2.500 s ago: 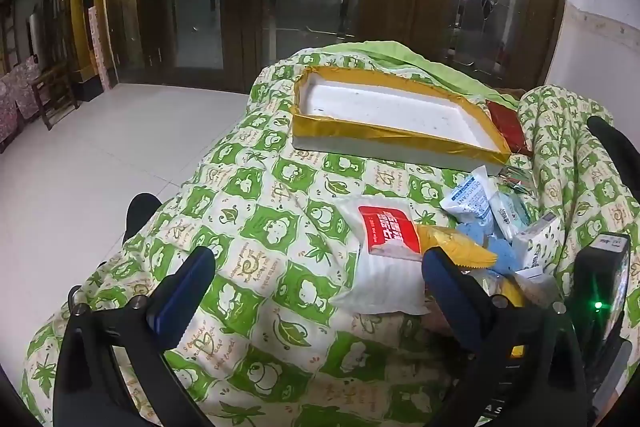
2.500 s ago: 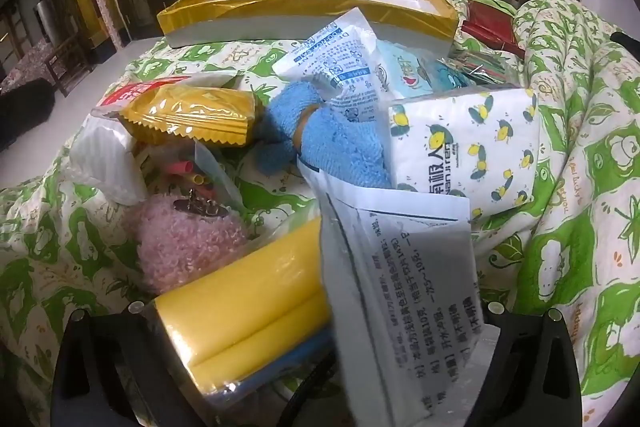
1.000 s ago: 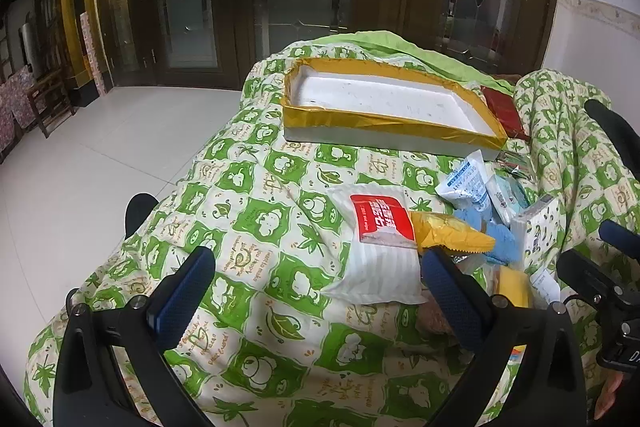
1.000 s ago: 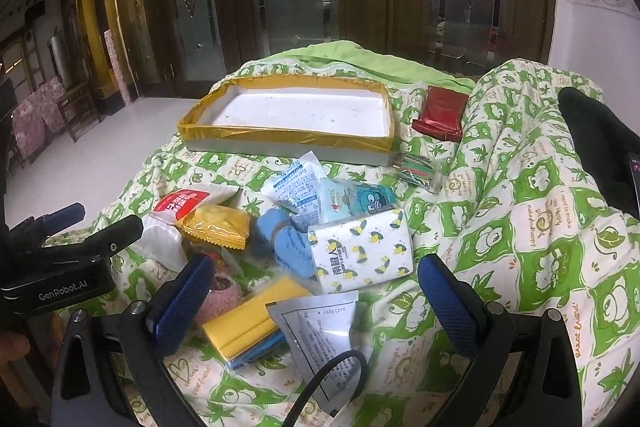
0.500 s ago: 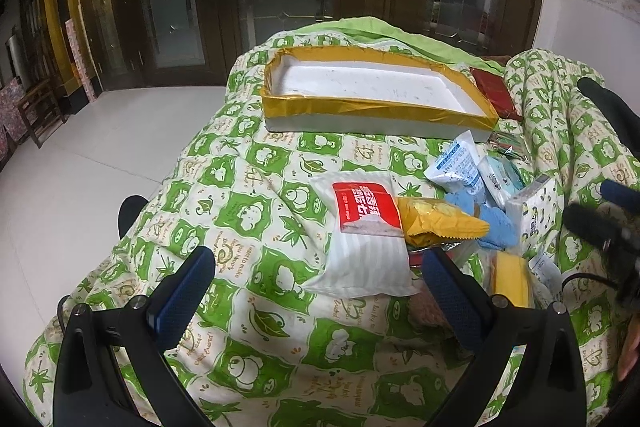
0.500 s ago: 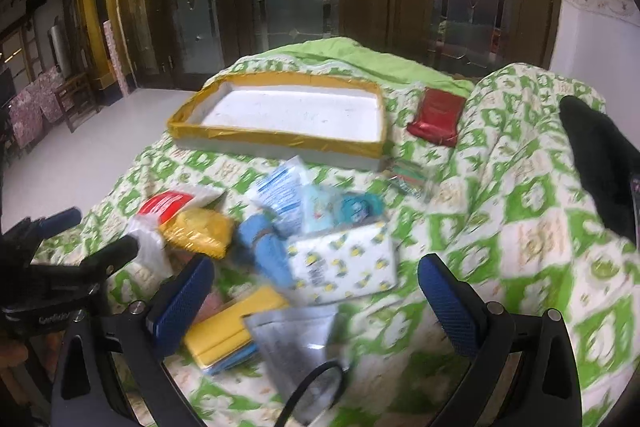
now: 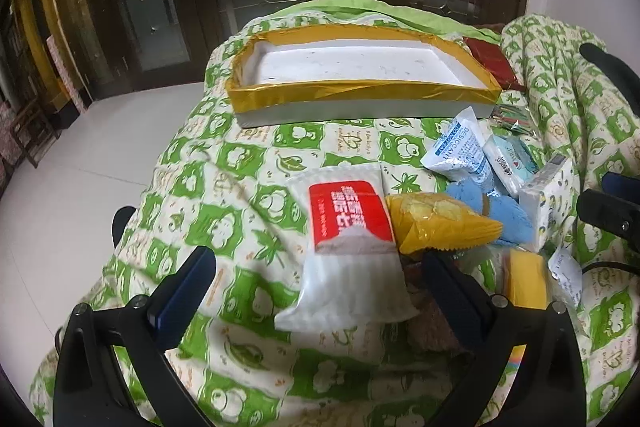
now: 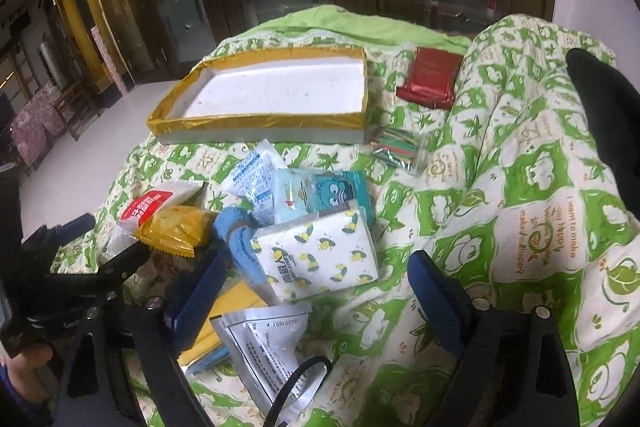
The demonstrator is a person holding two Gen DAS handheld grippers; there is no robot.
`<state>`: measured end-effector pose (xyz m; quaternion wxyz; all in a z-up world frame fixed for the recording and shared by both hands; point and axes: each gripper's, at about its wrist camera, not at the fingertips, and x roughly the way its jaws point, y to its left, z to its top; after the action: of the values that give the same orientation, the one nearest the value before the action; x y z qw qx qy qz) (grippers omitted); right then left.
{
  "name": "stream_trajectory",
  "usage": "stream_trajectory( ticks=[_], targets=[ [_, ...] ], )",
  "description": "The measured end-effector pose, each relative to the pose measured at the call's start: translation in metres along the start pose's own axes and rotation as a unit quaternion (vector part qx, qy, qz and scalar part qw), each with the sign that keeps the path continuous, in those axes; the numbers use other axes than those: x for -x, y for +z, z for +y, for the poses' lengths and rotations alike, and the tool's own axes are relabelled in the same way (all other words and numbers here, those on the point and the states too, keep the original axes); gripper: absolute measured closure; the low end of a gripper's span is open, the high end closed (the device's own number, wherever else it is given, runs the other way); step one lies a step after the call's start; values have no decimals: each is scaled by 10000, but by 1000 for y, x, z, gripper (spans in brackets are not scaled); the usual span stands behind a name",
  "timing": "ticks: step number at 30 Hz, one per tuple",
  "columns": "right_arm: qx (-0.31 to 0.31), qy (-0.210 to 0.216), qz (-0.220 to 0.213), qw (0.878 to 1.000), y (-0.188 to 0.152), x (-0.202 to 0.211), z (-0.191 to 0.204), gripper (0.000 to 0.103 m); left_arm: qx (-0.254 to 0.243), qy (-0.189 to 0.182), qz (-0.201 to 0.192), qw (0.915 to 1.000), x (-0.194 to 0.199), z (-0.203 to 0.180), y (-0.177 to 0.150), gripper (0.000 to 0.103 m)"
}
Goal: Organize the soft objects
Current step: 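Grasp the white wet-wipe pack with the left tool while the right tool grasps the bird-print tissue pack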
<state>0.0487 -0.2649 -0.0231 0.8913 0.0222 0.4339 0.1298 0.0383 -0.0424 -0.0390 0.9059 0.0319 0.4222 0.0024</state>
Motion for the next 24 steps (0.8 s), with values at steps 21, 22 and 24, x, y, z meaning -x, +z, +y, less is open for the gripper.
stream_trajectory(
  ticks=[21,22,24],
  targets=[
    [488,-97,936,9944,21,-60,10,14,458,-576,300,9968,-20,15,2,52],
    [519,-126,898,9945,20,-60,11,14,446,-570,303,9969,-20,15,2,52],
    [488,-139,810,9954,20,-57,11,15,438,-572,294,9970,-19,14,2,52]
  ],
)
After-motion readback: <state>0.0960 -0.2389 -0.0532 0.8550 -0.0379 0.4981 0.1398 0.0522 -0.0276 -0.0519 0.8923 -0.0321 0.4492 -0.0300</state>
